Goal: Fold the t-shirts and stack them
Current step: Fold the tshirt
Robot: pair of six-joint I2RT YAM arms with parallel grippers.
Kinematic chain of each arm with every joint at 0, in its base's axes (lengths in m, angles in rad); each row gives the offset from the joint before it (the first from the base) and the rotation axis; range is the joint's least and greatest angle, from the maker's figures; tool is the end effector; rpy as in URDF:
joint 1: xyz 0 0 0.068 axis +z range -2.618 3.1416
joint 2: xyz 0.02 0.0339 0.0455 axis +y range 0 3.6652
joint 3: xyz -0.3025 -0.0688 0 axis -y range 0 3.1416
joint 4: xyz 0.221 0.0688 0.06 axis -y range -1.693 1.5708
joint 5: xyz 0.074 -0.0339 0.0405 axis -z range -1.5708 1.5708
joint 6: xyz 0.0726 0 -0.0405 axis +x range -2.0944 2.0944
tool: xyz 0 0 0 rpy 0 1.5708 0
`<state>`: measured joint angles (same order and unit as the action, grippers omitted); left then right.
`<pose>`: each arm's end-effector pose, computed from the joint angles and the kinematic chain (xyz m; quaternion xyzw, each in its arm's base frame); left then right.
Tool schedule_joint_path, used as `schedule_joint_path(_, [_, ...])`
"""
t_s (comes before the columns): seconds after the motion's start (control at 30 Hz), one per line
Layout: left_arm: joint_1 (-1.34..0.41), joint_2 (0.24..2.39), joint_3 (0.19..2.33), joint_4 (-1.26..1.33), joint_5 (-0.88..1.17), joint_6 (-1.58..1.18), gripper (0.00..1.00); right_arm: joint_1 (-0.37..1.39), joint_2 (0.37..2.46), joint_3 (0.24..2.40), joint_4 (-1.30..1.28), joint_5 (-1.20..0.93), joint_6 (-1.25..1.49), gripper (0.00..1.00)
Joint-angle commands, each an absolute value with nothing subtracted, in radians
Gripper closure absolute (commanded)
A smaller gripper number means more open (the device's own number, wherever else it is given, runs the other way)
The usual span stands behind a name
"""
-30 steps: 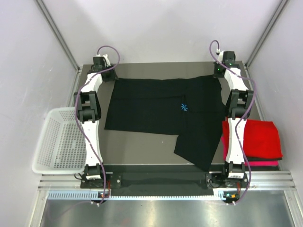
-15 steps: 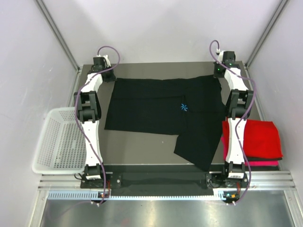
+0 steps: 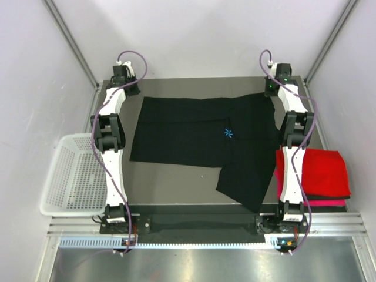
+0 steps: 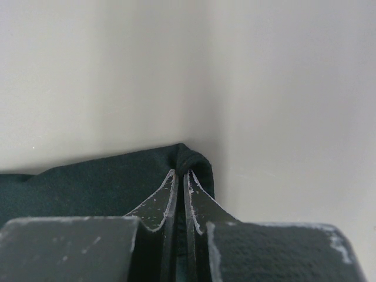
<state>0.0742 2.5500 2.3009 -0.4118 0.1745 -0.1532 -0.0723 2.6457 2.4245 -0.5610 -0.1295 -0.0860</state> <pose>0.6142 0.0330 0.1966 -0.0635 0.8934 -0.0955 0.4343 0.6175 -0.0353 0.1646 -0.0312 0.9211 0.0292 0.3869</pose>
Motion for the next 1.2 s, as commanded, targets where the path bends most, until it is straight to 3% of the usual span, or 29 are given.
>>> schedule_joint_path(0.0, [0.083,2.536,2.332,-0.408,0.216,-0.129,1.00,-0.046,2.655,2.474,-0.520,-0.137,-0.098,1.00])
schedule_joint_path(0.03, [0.080,2.533,2.318,-0.408,0.238,-0.124,0.85,-0.045,2.657,2.474,-0.525,-0.137,-0.098,1.00])
schedule_joint_path(0.1, [0.078,2.525,2.300,-0.388,0.281,-0.127,0.66,-0.044,2.657,2.473,-0.526,-0.137,-0.098,1.00])
schedule_joint_path(0.2, [0.072,2.537,2.298,-0.393,0.323,-0.141,0.54,-0.044,2.654,2.470,-0.531,-0.137,-0.100,1.00])
schedule_joint_path(0.33, [0.055,2.543,2.292,-0.422,0.319,-0.135,0.51,-0.044,2.643,2.461,-0.532,-0.137,-0.101,1.00])
schedule_joint_path(0.93, [-0.029,2.583,2.269,-0.469,0.028,0.032,0.54,-0.044,2.629,2.445,-0.538,-0.164,-0.087,0.99])
schedule_joint_path(1.17, [-0.037,2.603,2.269,-0.471,0.031,0.034,0.62,-0.044,2.628,2.441,-0.545,-0.166,-0.089,0.99])
